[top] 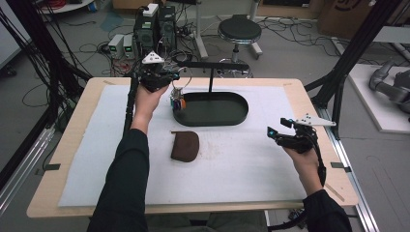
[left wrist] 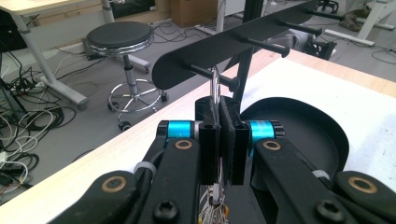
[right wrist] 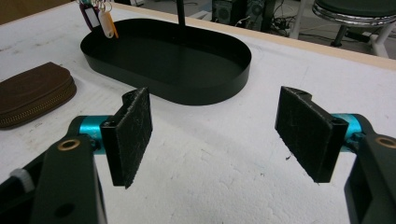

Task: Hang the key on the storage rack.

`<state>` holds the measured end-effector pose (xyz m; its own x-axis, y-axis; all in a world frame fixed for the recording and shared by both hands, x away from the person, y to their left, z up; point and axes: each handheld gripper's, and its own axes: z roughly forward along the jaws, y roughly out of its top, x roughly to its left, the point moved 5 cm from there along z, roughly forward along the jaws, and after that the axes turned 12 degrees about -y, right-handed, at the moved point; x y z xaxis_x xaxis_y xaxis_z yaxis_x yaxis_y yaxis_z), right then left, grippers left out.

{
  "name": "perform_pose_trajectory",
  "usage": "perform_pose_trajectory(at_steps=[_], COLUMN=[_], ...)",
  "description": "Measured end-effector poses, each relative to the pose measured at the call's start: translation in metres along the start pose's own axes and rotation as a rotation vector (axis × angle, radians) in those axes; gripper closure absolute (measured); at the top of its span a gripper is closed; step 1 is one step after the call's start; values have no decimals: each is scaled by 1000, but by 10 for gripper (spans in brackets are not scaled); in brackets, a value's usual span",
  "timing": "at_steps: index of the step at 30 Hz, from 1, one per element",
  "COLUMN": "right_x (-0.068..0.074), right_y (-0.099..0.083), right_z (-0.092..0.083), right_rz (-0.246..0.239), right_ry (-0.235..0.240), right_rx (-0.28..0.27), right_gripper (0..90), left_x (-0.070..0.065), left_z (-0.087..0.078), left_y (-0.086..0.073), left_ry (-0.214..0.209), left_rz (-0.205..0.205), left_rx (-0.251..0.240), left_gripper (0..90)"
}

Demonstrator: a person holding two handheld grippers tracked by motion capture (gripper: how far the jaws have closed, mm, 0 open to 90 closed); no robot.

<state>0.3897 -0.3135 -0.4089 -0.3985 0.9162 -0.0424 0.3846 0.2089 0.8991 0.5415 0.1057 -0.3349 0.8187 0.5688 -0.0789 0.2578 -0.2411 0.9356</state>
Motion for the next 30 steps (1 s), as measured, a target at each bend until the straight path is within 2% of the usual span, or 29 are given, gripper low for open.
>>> perform_pose_trajectory(at_steps=[6,8,12,15,18,19,21,26,30], right_x=[0,0,0,1,1,1,1,1,2], right_y=[0,0,0,0,0,0,0,1,0], right_z=[0,0,0,0,0,0,0,0,2], right_rz=[-9,-8,-9,-9,-9,-5,-2,-6,-6], right_ry=[-1,-1,-1,-3,-2,-1,-4,-6,-7], right_rx=[-2,-3,-2,-4,-5,-1,-2,-3,2], right_gripper=[279,280,279,280,280,280,280,279,279], left_x=[-1,-1,-4,-8,-15,-19,-24,-43,-60], left_z=[0,-1,-4,-8,-13,-16,-21,-40,-57], left_y=[0,1,2,3,4,4,3,-4,-16], left_ry=[4,7,23,23,20,20,13,-31,-40], left_rz=[9,10,20,16,35,51,57,80,114], left_rx=[15,2,15,4,-5,-2,-16,-57,-54], left_gripper=[852,832,725,603,489,489,448,350,316])
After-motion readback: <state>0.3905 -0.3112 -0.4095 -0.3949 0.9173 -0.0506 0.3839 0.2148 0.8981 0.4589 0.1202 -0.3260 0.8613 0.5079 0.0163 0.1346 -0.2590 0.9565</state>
